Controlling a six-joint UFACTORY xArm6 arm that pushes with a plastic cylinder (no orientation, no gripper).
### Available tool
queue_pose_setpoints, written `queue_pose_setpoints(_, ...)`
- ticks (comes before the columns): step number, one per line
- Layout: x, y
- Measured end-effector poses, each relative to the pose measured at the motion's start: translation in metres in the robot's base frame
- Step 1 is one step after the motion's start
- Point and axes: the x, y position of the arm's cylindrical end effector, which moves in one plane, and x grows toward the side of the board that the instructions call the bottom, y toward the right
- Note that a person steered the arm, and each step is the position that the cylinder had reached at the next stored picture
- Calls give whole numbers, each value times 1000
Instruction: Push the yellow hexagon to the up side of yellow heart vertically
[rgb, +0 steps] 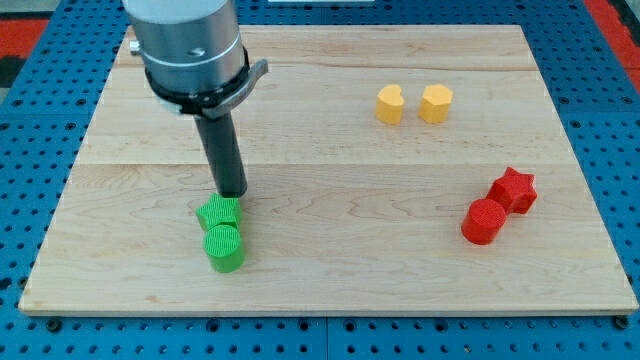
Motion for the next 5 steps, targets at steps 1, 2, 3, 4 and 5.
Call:
queue_pose_setpoints(1, -18, 61)
queue_pose_setpoints(2, -54, 151)
queue_pose_setpoints(3, -61, 215)
queue_pose_setpoints(4, -73, 246)
queue_pose_setpoints(5, -101, 247)
